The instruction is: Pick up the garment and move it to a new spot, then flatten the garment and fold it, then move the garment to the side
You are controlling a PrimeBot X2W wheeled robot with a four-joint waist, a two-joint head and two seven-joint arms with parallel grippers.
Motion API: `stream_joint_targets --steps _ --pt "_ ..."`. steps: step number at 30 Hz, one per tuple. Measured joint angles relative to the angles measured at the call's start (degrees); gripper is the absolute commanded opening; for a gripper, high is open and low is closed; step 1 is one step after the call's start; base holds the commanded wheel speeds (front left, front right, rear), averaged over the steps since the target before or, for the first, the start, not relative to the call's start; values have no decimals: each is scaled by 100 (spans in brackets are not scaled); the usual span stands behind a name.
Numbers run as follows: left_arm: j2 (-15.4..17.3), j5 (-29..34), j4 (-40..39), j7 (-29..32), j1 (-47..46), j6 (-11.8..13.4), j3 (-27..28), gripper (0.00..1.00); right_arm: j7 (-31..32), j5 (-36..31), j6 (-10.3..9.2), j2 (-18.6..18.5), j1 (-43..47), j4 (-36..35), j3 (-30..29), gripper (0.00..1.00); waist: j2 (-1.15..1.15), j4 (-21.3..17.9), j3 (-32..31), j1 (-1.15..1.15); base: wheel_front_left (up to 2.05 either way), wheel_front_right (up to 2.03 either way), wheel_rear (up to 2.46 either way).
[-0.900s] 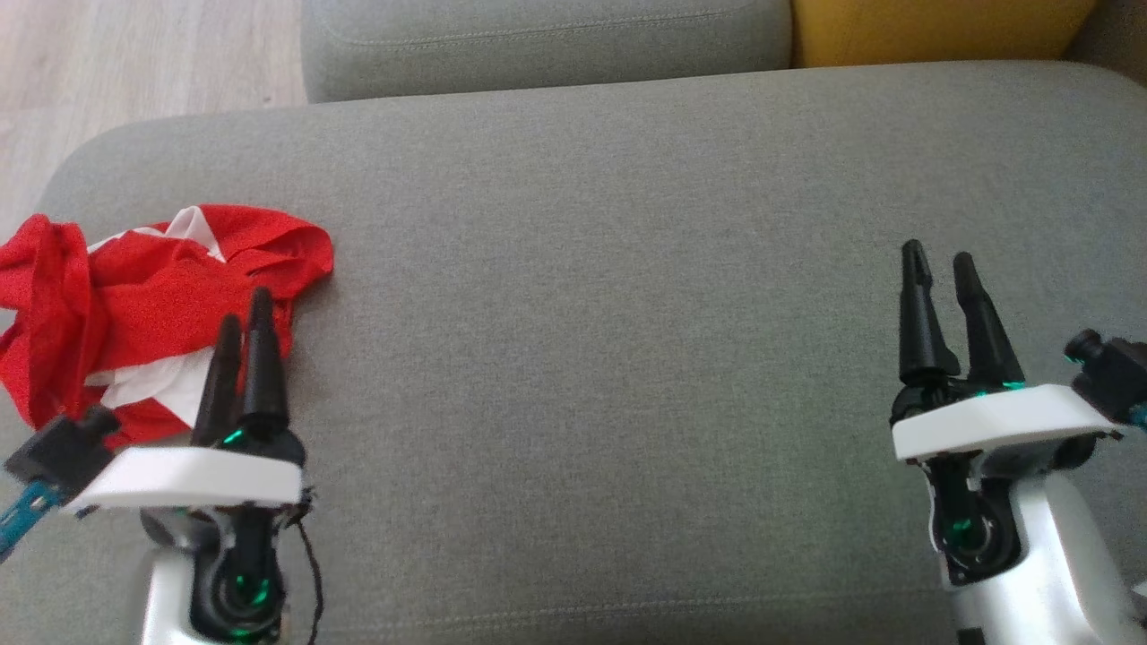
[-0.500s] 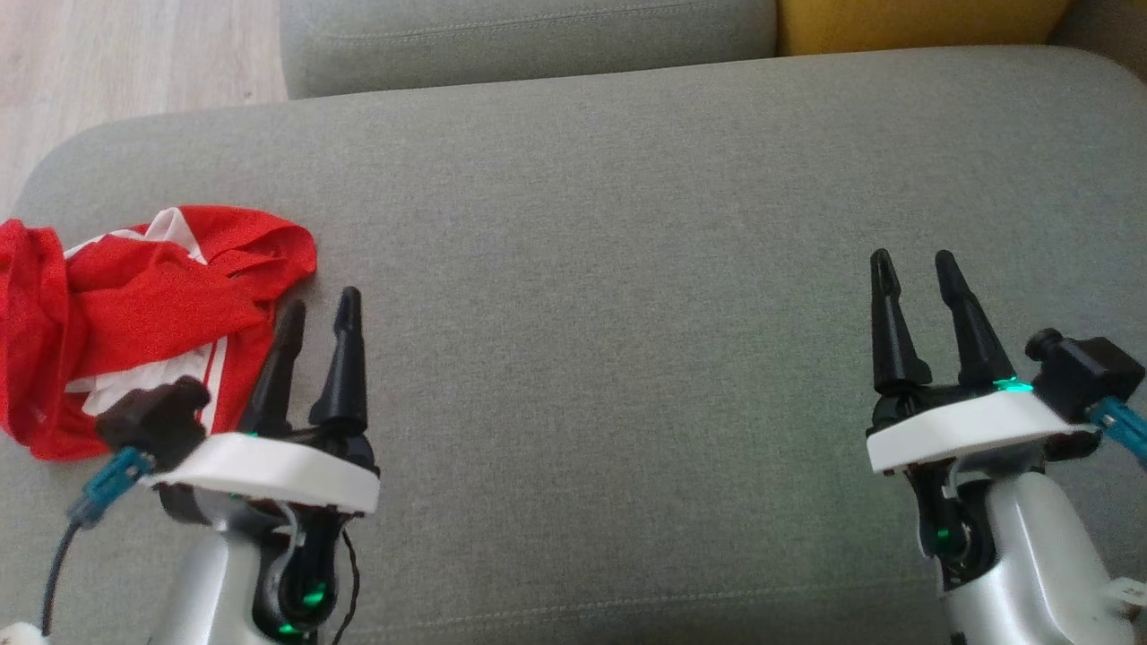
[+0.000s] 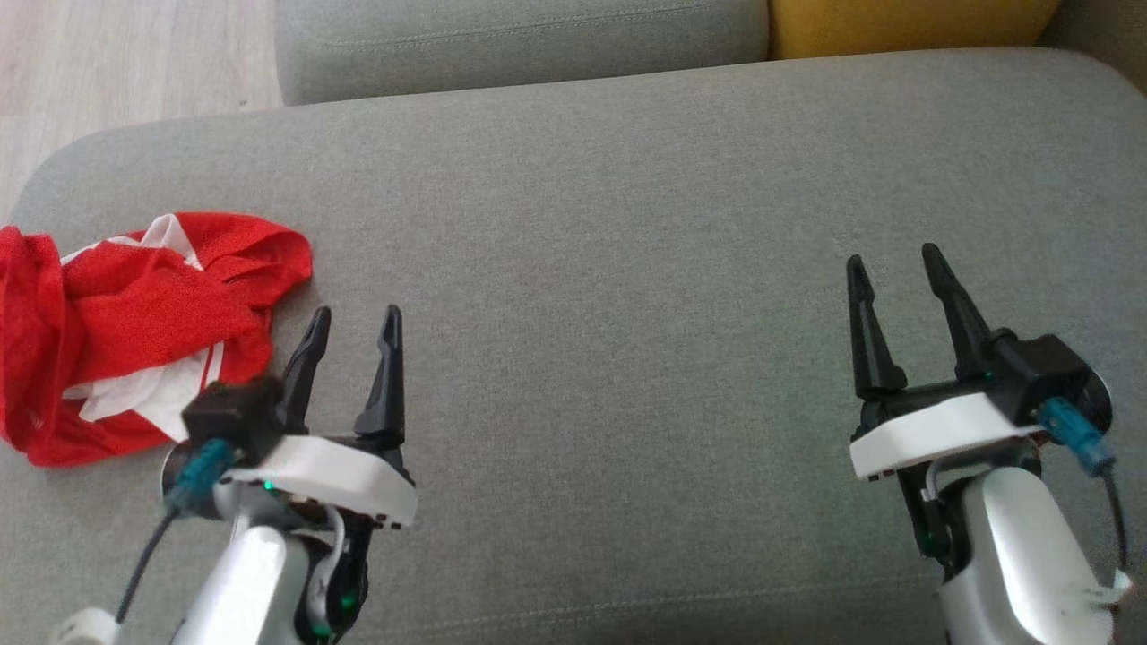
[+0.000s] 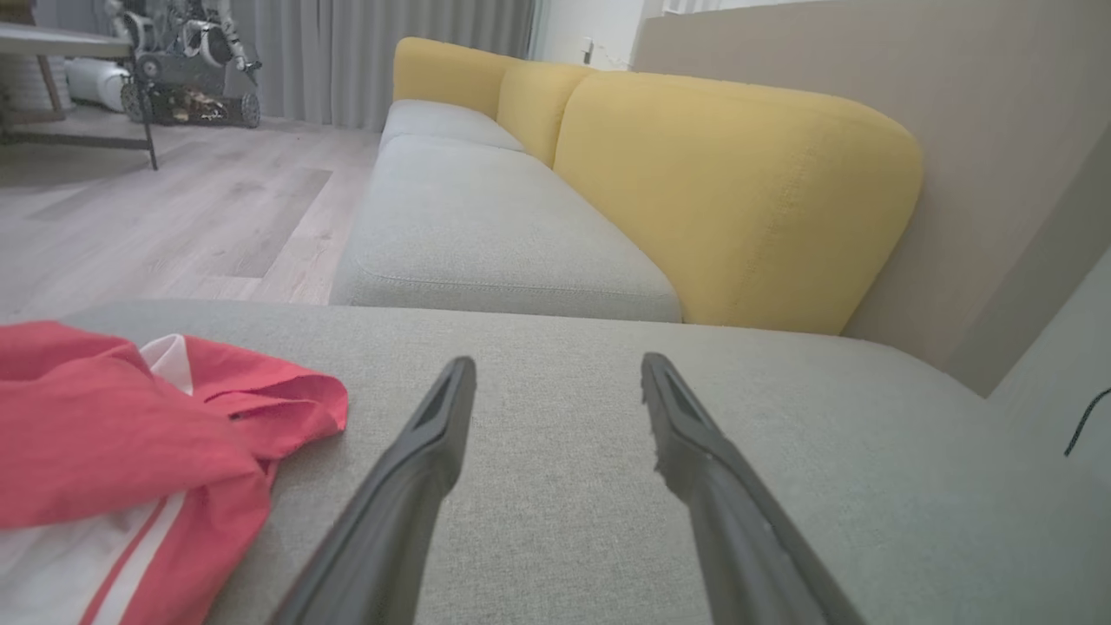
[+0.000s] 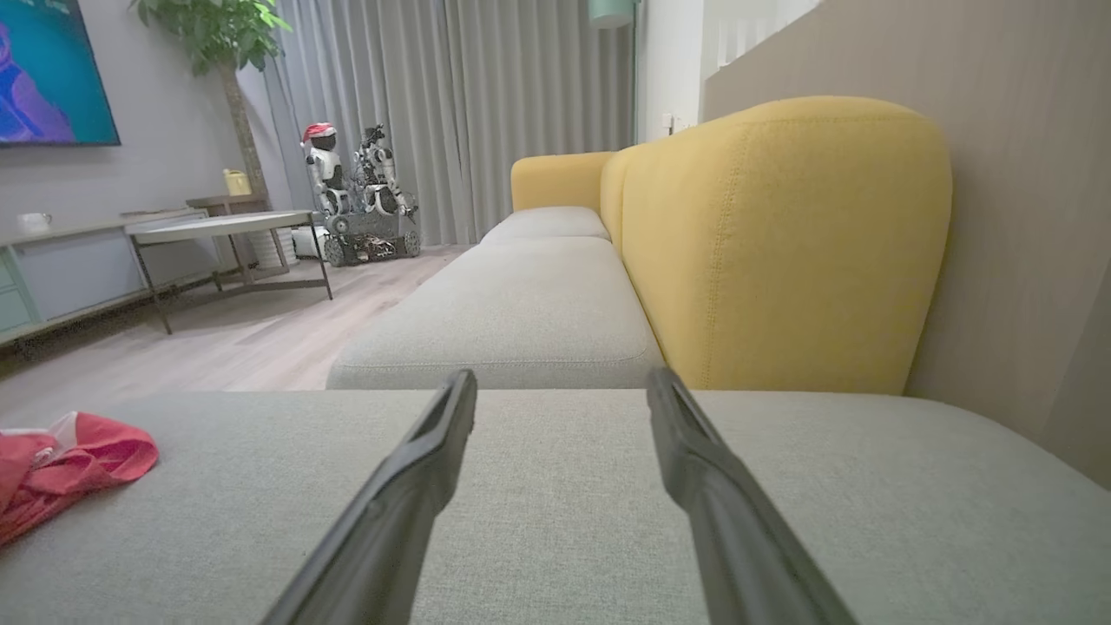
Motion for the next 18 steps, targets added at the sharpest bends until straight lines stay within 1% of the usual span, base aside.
stream_joint_targets --steps 9,11,12,16,18 --pt "296 666 73 -143 -186 487 -630 100 -147 -905 1 21 -147 12 65 100 0 -24 -16 0 0 0 0" --pt "355 786 80 -190 -231 611 -753 100 -172 -1099 1 23 -158 12 84 100 0 -32 -19 0 0 0 0" --pt "409 912 80 -205 -277 724 -864 100 -211 -1271 1 24 -175 12 88 100 0 -43 -30 0 0 0 0" --pt "465 1043 59 -288 -337 903 -1015 100 -297 -1458 1 24 -218 -19 100 100 0 -64 -33 0 0 0 0" --pt "460 1032 -2 -299 -344 945 -1024 100 -324 -1461 1 24 -219 -34 108 100 0 -71 -21 0 0 0 0"
